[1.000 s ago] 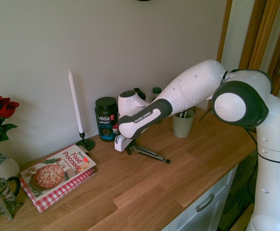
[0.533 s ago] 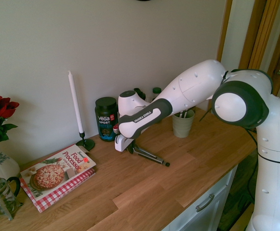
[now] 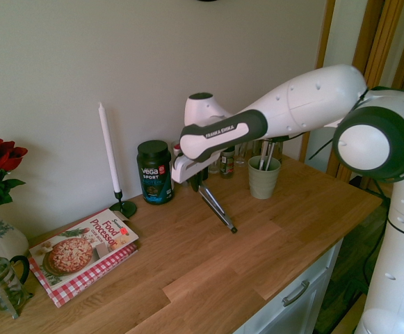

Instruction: Put the tongs back in the holder

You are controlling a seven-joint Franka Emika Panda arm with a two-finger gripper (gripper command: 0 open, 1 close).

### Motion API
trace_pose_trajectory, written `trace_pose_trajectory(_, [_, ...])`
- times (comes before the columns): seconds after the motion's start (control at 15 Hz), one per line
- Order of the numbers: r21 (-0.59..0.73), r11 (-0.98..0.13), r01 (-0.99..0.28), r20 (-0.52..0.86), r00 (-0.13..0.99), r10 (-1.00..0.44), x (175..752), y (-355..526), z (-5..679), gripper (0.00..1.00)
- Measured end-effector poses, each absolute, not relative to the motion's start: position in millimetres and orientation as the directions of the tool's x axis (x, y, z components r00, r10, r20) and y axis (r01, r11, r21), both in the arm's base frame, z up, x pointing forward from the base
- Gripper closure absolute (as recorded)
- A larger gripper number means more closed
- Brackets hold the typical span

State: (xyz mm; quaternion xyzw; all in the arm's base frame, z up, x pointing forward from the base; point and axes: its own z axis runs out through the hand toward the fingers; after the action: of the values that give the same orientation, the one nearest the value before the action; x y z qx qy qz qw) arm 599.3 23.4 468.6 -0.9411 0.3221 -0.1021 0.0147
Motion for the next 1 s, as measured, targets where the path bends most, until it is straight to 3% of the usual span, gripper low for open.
trace_pose_trajectory(0.73, [-0.170,-0.730,-0.662,0.276,0.679,-0.680,525.9,-38.8,574.4,1.00])
trace_pose_trajectory(1.0, [-0.208,-0.709,-0.673,0.376,0.615,-0.694,495.1,-62.2,654.1,1.00])
